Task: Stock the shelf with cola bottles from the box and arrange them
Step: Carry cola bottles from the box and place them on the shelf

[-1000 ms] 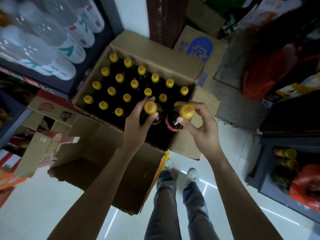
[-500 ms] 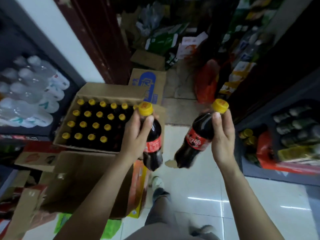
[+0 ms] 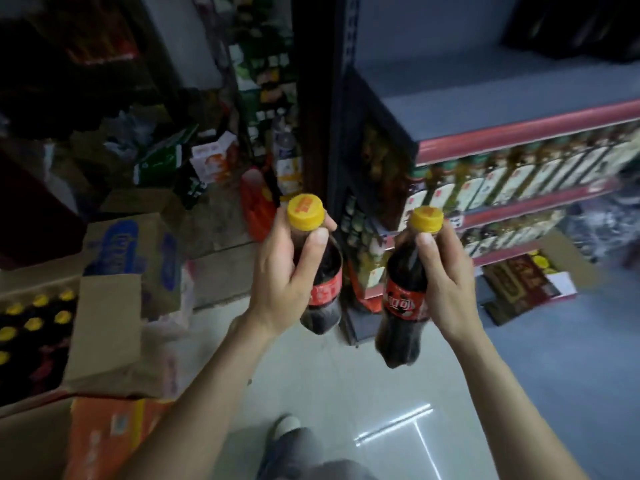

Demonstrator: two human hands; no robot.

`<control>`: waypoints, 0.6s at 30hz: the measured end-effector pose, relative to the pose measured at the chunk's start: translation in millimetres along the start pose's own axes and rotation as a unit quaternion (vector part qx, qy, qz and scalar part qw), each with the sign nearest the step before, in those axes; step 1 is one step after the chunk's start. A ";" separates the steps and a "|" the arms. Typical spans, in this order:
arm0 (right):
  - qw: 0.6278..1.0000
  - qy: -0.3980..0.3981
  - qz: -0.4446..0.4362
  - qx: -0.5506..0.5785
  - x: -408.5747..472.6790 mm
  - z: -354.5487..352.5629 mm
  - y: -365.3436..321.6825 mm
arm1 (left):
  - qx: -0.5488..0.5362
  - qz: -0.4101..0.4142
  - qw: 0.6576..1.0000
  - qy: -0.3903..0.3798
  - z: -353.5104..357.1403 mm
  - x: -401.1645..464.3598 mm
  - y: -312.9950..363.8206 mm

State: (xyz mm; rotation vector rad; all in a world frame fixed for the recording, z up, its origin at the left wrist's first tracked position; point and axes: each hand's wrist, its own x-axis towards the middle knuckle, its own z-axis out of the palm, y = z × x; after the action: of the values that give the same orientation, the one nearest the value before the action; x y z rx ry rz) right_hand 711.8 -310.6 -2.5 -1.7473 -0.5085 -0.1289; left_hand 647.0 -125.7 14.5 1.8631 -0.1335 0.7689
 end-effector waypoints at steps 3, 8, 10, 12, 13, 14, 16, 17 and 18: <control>0.999 0.040 -0.036 0.001 32.2 -68.2 -3.2 | -0.028 0.078 0.997 0.010 55.8 35.8 27.6; 0.988 0.102 -0.111 -0.004 97.6 -156.8 -2.0 | -0.040 0.219 0.974 0.034 140.1 103.5 55.1; 0.981 0.135 -0.139 -0.002 127.1 -185.5 2.0 | -0.048 0.263 0.962 0.049 175.5 133.6 56.6; 0.972 0.167 -0.164 0.004 155.6 -212.4 7.1 | -0.054 0.296 0.952 0.056 211.9 164.8 57.0; 0.968 0.182 -0.174 0.005 169.7 -225.5 8.8 | -0.055 0.309 0.948 0.058 229.8 180.8 58.1; 0.963 0.194 -0.187 0.008 184.5 -238.7 11.3 | -0.054 0.323 0.943 0.062 247.4 196.9 59.5; 0.954 0.211 -0.214 0.010 212.3 -263.9 16.1 | -0.049 0.343 0.936 0.065 280.6 227.4 62.5; 0.948 0.220 -0.228 0.009 225.7 -275.8 18.8 | -0.047 0.347 0.934 0.066 296.5 242.5 63.4; 0.942 0.230 -0.244 0.008 238.7 -286.7 21.3 | -0.047 0.346 0.935 0.068 311.6 257.5 63.4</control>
State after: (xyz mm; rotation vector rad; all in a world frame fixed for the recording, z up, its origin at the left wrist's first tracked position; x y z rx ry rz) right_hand 987.5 -523.3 133.1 -1.4767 -0.5798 -0.8596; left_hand 960.4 -357.2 139.4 1.6597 -0.7537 1.3384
